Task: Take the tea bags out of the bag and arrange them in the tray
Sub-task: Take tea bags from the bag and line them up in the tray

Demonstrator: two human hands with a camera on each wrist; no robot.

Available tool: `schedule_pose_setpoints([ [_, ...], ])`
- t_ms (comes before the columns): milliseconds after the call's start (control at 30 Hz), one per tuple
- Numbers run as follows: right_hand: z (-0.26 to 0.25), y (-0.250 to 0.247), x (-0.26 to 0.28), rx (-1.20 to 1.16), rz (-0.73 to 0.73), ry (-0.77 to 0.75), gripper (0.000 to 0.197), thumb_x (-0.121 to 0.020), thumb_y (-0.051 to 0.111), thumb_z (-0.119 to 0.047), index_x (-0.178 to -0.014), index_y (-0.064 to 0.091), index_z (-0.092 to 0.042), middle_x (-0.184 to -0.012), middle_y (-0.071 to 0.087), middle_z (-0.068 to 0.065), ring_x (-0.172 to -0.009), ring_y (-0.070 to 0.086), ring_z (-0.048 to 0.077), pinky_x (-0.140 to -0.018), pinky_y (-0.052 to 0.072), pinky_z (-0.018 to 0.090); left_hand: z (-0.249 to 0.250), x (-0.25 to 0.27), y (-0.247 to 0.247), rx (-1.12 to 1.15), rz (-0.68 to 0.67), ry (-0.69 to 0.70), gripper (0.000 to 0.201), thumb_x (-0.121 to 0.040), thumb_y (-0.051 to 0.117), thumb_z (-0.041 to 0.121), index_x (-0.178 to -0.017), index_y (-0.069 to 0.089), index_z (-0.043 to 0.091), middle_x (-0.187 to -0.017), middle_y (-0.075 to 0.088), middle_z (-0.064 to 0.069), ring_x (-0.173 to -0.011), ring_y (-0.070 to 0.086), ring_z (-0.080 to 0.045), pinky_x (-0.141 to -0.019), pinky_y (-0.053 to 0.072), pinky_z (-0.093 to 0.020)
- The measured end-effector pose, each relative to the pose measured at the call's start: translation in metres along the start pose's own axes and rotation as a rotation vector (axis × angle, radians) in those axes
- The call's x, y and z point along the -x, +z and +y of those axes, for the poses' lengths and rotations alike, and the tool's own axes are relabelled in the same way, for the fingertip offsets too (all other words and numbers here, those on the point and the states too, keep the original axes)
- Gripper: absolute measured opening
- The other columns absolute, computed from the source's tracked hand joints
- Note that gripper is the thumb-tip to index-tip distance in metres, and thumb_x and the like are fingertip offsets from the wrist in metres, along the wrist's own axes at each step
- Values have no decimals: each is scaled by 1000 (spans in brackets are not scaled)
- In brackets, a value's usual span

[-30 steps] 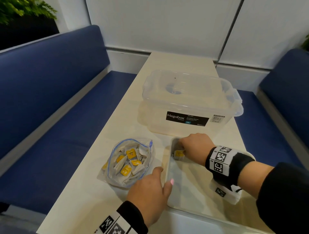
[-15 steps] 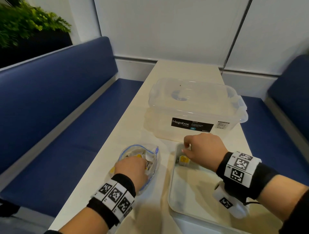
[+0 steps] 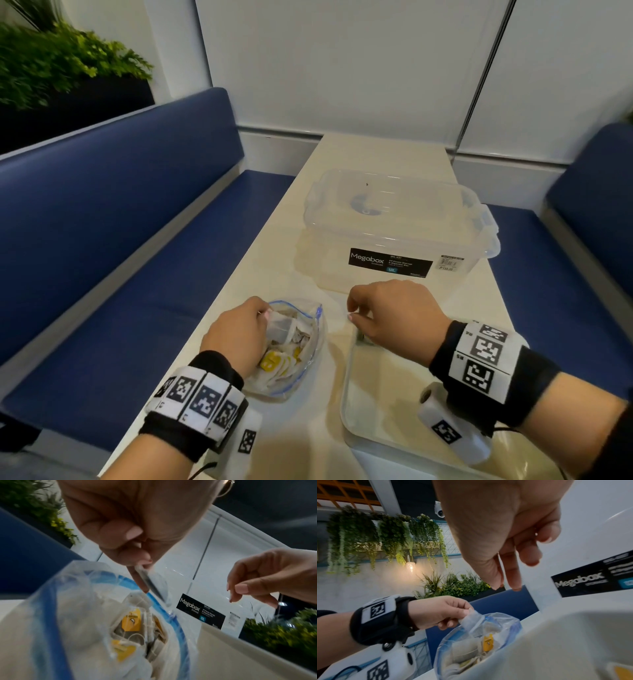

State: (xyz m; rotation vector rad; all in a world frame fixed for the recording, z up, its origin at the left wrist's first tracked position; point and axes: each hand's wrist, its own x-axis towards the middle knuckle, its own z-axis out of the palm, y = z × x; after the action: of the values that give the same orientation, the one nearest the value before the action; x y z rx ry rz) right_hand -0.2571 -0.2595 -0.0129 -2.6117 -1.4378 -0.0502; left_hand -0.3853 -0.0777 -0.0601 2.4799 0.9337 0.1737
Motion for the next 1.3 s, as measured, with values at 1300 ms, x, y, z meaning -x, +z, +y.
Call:
schedule_pose_setpoints([
  [1300, -4, -52, -13, -328, 9, 2, 6, -81, 69, -28, -77, 66, -24, -77, 63, -7, -75, 56, 12, -67, 42, 25, 75, 22, 11, 987, -68, 246, 2, -86, 63, 19, -86, 64, 18, -76, 68, 11, -73, 60, -4, -71, 50, -24],
])
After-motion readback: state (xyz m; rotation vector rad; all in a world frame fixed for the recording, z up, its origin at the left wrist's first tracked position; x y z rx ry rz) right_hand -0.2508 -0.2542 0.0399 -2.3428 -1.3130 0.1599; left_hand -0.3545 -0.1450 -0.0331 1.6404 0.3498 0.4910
